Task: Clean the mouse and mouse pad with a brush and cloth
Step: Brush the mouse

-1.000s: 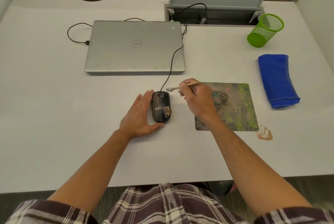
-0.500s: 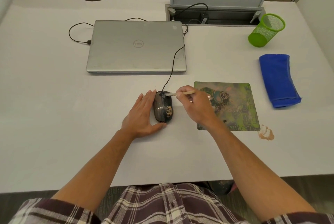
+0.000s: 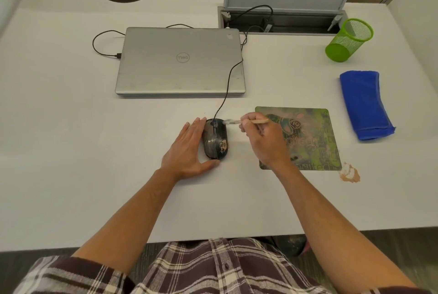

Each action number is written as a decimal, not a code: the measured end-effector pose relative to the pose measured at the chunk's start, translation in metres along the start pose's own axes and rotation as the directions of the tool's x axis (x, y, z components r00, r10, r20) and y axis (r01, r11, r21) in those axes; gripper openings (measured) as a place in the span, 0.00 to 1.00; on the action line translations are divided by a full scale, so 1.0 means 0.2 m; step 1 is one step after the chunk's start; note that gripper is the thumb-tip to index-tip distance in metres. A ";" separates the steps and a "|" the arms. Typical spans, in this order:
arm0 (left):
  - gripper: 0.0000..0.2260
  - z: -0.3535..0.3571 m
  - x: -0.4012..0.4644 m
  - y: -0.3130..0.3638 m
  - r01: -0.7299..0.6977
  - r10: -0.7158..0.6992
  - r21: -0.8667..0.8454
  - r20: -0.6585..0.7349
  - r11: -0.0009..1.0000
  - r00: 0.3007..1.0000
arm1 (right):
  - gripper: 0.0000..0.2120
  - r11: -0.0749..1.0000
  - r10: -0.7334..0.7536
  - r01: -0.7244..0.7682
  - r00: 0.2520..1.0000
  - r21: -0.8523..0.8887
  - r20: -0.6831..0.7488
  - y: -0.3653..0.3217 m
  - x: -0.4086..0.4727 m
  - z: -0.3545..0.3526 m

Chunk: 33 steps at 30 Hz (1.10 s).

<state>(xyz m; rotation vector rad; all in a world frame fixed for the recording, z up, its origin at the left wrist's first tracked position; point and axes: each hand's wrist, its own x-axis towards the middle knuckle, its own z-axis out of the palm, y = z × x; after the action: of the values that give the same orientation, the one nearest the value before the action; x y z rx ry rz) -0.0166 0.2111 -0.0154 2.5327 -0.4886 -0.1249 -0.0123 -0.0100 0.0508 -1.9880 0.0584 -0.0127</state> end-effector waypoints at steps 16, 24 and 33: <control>0.50 0.00 0.00 0.00 -0.011 0.011 -0.006 0.008 1.000 1.000 | 0.05 0.986 -0.030 0.054 0.988 -0.156 0.150 -0.03 0.00 0.01; 0.50 -0.01 0.01 0.01 -0.021 0.021 -0.004 0.007 1.000 1.000 | 0.08 0.994 -0.047 0.058 0.992 -0.092 0.116 -0.03 -0.05 -0.03; 0.50 0.00 0.00 0.00 -0.010 0.010 -0.002 0.000 1.000 1.000 | 0.07 0.996 0.084 -0.084 0.996 -0.011 0.004 -0.02 0.11 0.07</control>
<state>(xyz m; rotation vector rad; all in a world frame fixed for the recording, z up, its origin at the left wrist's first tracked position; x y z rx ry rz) -0.0161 0.2108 -0.0141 2.5277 -0.5011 -0.1218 0.0105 0.0026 0.0479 -1.9951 0.1394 0.0458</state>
